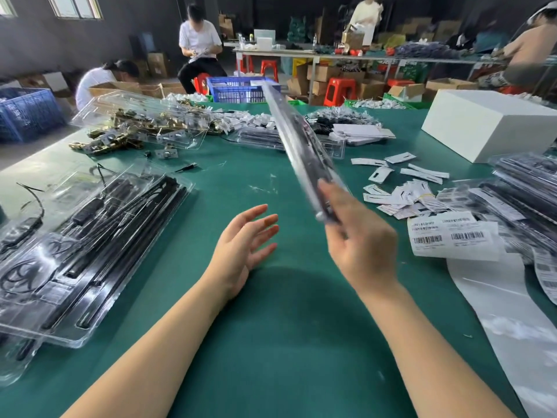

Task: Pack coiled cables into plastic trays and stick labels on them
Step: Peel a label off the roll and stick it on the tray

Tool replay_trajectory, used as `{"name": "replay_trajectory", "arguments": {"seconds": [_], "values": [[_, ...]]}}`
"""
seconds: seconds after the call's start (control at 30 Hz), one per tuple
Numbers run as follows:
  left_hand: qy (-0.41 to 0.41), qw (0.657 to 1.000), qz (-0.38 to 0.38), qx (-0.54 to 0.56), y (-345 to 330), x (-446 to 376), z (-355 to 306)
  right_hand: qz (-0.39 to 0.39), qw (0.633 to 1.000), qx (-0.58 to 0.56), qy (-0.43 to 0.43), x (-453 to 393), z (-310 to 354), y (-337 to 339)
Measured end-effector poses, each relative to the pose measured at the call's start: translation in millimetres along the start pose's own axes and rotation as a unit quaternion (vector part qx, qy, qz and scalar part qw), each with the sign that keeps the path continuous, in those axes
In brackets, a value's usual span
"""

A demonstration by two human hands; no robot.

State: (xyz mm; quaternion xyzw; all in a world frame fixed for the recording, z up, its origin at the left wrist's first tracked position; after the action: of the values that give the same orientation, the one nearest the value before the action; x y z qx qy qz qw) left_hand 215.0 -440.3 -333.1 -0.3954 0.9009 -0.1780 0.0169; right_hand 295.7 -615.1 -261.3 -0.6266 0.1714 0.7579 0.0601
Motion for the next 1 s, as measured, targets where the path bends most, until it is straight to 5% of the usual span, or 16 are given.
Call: {"name": "replay_trajectory", "arguments": {"seconds": [0.23, 0.4, 0.53, 0.6, 0.63, 0.7, 0.77, 0.83, 1.0], "values": [[0.103, 0.993, 0.024, 0.055, 4, 1, 0, 0.095, 0.978, 0.039, 0.184, 25, 46, -26], [0.141, 0.983, -0.063, 0.094, 10, -7, 8, 0.172, 0.972, 0.002, 0.159, 33, 38, -36], [0.127, 0.979, -0.103, 0.123, 12, -15, 8, 0.189, 0.972, 0.013, -0.138, 32, 9, -37], [0.126, 0.976, -0.106, 0.144, 14, -16, 6, 0.158, 0.917, -0.050, -0.364, 39, -10, -34], [0.124, 0.975, -0.106, 0.151, 14, -17, 5, 0.140, 0.857, -0.100, -0.486, 43, -19, -35], [0.118, 0.974, -0.102, 0.162, 13, -17, 5, 0.135, 0.678, -0.229, -0.685, 55, -23, -43], [0.101, 0.979, -0.091, 0.152, 10, -15, 4, 0.203, 0.581, -0.304, -0.727, 60, -7, -51], [0.072, 0.988, -0.065, 0.122, 7, -12, 3, 0.207, 0.577, -0.322, -0.722, 64, 7, -56], [0.032, 0.999, 0.016, 0.002, -1, 0, 2, -0.035, 0.624, -0.285, -0.726, 40, -12, -34]]}}
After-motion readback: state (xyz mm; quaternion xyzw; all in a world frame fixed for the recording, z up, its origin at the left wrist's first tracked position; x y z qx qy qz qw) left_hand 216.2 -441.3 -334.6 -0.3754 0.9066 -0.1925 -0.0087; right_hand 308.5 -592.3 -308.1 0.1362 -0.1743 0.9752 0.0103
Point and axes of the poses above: each hand's wrist, its own x-axis away from the middle knuckle, its own y-axis out of the back of the hand, z = x × y, the point moved 5 cm from there along -x, towards the middle knuckle, and after that the axes turned 13 degrees about -z, right-handed, at the moved point
